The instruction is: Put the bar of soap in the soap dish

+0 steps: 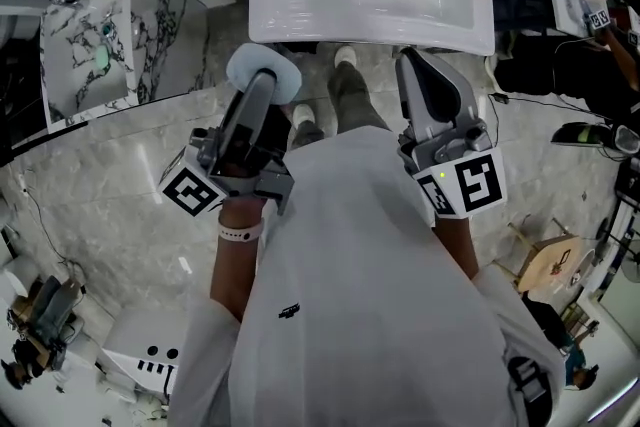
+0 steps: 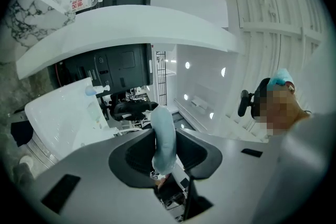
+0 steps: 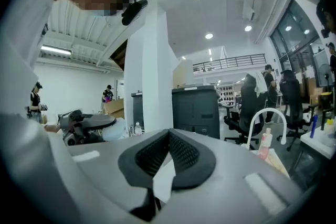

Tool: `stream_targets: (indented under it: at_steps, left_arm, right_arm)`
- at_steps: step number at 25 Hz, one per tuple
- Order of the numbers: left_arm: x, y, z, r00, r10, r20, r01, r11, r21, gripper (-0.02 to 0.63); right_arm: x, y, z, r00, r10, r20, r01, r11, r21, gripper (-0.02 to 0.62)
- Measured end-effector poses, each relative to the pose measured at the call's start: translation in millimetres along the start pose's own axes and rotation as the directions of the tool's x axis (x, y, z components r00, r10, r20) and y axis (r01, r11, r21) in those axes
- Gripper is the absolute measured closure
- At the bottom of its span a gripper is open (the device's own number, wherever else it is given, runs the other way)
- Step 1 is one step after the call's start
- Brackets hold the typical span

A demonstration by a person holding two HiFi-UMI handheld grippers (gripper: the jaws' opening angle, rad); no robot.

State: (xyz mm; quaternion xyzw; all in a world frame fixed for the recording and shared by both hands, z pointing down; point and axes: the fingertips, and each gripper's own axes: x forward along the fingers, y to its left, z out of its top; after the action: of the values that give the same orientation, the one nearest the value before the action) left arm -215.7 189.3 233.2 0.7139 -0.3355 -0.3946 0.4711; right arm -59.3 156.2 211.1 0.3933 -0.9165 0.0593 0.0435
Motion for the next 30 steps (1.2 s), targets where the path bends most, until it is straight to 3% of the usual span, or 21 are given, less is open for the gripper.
stream_targets:
  at_steps: [10,20,24,30]
  left_arm:
    - [62.6,15.7,3.2,0.999,0.028,-0.016,-0.027,0.999,0.03,0.488]
    - [181.6,32.8,2.7,0.998,0.041,-0.054,-0.037,0.997,0.074,0.488]
    - [223.1,38.5,3.7,0.997,0.066,-0.038,-0.062,0.993,0.103,0.488]
    - [264.6,75.5,-8.3,0.991,0.135,0.0,-0.135,0.988,0.075,0.488]
  right_arm:
    - [40.1,-54.2,6.1,0.998,0.04,0.051,-0.042,0.998,0.049,0.595]
    - [73.8,-163.6,22.6,0.995,0.028,0.092,-0.033,0.998,0.053,0.595]
    - [91.0,-201.3,29.6,0.992,0.06,0.109,-0.068,0.995,0.075,0.595]
    - [115.4,-243.7,22.2,0.986,0.132,0.099,-0.141,0.986,0.09,0.595]
